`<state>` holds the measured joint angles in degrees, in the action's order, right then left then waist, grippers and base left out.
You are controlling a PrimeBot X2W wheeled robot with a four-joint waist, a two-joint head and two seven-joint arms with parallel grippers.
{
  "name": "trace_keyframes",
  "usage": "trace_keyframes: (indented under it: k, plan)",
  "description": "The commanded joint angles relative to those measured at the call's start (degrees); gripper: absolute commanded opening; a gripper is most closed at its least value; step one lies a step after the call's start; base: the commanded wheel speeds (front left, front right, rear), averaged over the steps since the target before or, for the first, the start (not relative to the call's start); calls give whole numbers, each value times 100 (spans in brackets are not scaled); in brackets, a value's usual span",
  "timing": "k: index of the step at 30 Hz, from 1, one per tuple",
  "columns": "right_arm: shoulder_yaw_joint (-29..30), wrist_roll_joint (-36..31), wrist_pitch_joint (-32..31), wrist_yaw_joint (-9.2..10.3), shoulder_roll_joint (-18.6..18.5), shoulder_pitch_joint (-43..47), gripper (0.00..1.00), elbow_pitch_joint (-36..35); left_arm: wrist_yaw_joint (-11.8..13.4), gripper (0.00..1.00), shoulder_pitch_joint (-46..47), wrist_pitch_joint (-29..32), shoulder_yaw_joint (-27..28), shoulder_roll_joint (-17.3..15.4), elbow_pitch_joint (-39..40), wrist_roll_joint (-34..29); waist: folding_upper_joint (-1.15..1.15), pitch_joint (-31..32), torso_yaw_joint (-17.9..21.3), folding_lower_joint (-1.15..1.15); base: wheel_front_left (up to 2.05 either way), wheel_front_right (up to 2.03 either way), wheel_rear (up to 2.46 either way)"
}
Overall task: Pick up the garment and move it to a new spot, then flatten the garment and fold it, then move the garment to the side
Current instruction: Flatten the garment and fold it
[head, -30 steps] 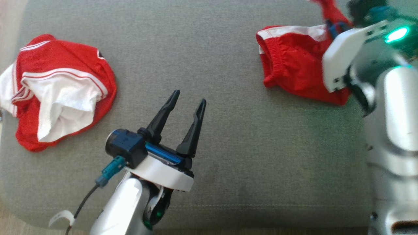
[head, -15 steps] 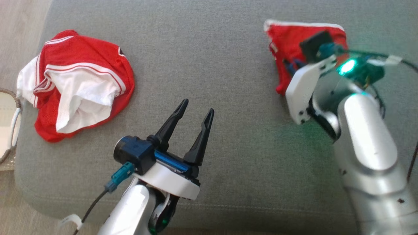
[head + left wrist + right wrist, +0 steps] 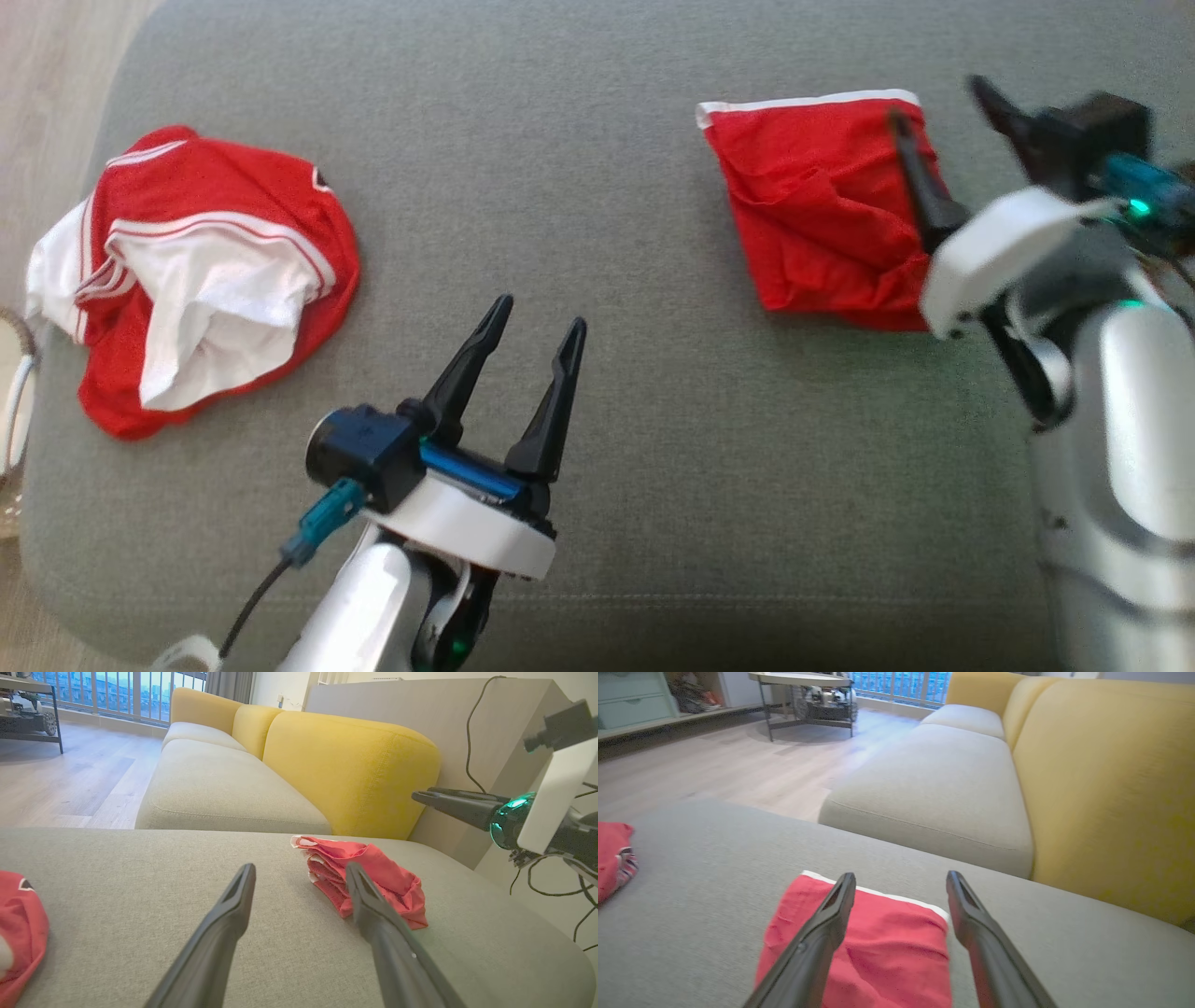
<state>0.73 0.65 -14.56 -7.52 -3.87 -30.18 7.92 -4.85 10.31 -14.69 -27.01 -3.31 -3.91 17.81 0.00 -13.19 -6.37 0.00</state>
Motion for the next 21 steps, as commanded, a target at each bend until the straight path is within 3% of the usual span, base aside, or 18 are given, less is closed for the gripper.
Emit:
trace_keyframes:
  k: [1,8,9,10,14,21]
  plan:
    - [58,-151,31,3,99,91,100,-289,53,100,7,-30,237,9,244,-14,0,41,67,0,0,0,0]
    - [498,-438,95,3,-183,476,100,-115,48,100,-76,-30,366,13,414,-59,0,-40,98,0,0,0,0]
    - [476,-446,110,3,-277,458,45,-17,40,100,-72,-30,363,15,426,-67,0,-66,82,0,0,0,0]
    - [446,-441,127,3,-372,410,0,87,33,100,-64,-30,356,17,436,-72,0,-99,62,0,0,0,0]
    - [90,-279,194,3,-812,-27,0,702,0,100,-11,-30,300,24,436,-83,0,-235,-53,0,0,0,0]
    - [-1453,761,-56,3,-1694,-800,0,1809,-54,100,129,-30,182,34,372,-56,0,-423,-330,0,0,0,0]
